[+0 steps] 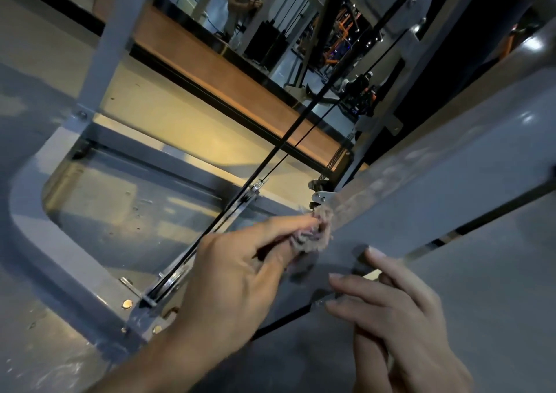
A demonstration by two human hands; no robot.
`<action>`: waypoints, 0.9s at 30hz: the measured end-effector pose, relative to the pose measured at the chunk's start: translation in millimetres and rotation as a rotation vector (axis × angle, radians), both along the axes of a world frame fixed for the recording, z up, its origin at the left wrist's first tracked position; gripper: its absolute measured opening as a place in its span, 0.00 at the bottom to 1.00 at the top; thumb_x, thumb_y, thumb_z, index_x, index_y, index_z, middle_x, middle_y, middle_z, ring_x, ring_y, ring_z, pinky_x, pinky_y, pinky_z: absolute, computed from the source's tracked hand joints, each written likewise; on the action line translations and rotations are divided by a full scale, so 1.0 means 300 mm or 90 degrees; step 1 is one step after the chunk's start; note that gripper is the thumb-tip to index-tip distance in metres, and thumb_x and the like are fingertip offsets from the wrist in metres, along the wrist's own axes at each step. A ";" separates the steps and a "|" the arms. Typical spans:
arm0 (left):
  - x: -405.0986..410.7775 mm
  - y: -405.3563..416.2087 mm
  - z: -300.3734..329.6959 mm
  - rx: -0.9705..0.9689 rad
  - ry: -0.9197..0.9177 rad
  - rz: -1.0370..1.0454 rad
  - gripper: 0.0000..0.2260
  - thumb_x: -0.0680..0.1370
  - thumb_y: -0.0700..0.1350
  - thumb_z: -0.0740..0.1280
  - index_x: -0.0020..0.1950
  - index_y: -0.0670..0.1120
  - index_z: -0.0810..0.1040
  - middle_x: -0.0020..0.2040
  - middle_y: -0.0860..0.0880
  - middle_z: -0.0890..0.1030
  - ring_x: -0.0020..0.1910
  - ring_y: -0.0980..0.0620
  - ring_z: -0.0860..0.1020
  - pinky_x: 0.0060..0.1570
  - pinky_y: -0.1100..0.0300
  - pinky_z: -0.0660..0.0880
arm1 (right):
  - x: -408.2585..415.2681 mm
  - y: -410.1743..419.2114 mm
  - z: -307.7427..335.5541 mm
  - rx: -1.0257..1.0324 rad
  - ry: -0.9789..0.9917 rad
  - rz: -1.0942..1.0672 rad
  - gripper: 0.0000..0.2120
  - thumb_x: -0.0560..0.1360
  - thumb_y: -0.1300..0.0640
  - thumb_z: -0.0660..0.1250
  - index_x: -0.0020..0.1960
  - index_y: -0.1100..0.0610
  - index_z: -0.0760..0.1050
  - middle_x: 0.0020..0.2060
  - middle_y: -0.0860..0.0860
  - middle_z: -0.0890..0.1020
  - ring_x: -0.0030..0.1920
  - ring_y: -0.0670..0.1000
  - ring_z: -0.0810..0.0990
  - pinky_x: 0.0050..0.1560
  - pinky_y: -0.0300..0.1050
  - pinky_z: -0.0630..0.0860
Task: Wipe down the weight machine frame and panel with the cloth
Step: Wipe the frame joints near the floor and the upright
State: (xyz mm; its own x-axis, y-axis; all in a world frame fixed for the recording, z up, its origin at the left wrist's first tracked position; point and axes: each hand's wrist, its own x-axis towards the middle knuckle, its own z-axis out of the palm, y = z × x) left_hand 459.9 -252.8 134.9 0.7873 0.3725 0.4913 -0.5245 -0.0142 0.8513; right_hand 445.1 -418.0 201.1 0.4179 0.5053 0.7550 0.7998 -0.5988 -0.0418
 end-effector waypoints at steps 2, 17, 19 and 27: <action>0.082 0.002 0.021 0.002 0.018 -0.058 0.12 0.81 0.43 0.70 0.63 0.55 0.85 0.54 0.62 0.86 0.53 0.61 0.84 0.52 0.52 0.83 | -0.008 0.006 0.011 -0.015 -0.015 -0.019 0.17 0.79 0.63 0.58 0.44 0.46 0.81 0.50 0.47 0.86 0.67 0.49 0.77 0.67 0.36 0.68; 0.027 0.007 0.110 0.002 -0.011 -0.062 0.13 0.81 0.44 0.70 0.64 0.56 0.84 0.55 0.63 0.85 0.54 0.61 0.84 0.53 0.52 0.83 | -0.034 0.024 0.066 -0.043 -0.042 -0.059 0.19 0.76 0.66 0.57 0.42 0.50 0.83 0.53 0.45 0.85 0.68 0.52 0.77 0.67 0.40 0.69; -0.055 0.006 0.085 0.012 -0.019 -0.043 0.14 0.81 0.47 0.71 0.62 0.63 0.83 0.51 0.65 0.85 0.48 0.53 0.86 0.47 0.47 0.84 | -0.027 0.021 0.069 -0.047 -0.050 -0.056 0.19 0.76 0.66 0.57 0.42 0.48 0.82 0.53 0.41 0.84 0.68 0.52 0.76 0.67 0.40 0.69; 0.051 0.016 0.172 0.055 -0.020 -0.011 0.15 0.81 0.41 0.70 0.64 0.56 0.84 0.53 0.65 0.85 0.51 0.64 0.83 0.50 0.59 0.81 | -0.041 0.059 0.072 0.007 -0.042 -0.070 0.18 0.77 0.65 0.58 0.40 0.51 0.83 0.51 0.45 0.86 0.66 0.54 0.78 0.65 0.41 0.71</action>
